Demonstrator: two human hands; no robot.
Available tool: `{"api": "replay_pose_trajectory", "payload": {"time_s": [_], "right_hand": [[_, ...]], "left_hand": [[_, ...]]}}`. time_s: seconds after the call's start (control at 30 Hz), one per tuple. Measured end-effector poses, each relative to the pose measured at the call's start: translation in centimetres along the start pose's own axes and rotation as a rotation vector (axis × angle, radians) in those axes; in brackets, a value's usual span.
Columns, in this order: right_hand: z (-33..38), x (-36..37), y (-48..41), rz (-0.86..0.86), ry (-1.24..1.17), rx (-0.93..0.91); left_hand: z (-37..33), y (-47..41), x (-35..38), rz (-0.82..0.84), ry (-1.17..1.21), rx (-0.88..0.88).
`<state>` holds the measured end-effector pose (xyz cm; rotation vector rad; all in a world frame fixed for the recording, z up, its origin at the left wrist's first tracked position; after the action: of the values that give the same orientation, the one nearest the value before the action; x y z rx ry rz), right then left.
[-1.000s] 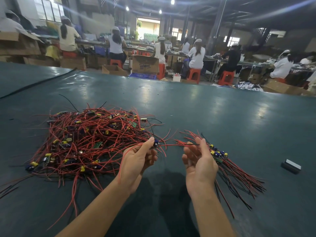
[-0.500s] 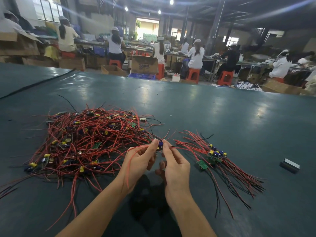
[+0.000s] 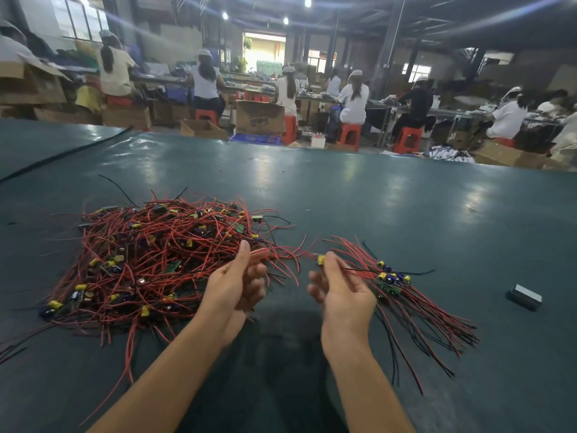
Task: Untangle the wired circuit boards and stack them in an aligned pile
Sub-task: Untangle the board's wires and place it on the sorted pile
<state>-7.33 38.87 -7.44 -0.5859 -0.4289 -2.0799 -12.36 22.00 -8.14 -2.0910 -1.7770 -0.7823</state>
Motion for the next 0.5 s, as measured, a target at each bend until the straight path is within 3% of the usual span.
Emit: {"api": "replay_pose_trajectory", "payload": {"time_s": [0.13, 0.3, 0.37, 0.5], "right_hand": [[1.7, -3.5, -1.7, -0.211, -0.245, 0.046], [1.9, -5.1, -2.4, -0.285, -0.263, 0.071], [1.7, -5.0, -2.1, -0.282, -0.249, 0.088], [1.1, -3.9, -1.4, -0.208, -0.271, 0.152]], "left_hand": [[-0.3, 0.0, 0.2, 0.063, 0.2, -0.05], [-1.6, 0.2, 0.7, 0.101, 0.057, 0.08], [-2.7, 0.5, 0.9, 0.11, -0.124, 0.224], [-5.9, 2.1, 1.3, 0.035, -0.795, 0.682]]}}
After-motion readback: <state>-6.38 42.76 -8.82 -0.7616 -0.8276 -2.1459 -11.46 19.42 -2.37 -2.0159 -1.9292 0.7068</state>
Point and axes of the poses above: each hand's wrist, its own y-axis away from the middle knuckle, its own x-axis out of the palm, z = x × y, the point moved 8 cm from there along -y, towards the middle knuckle, and after that the axes turned 7 degrees about z, right-handed, at the moved point
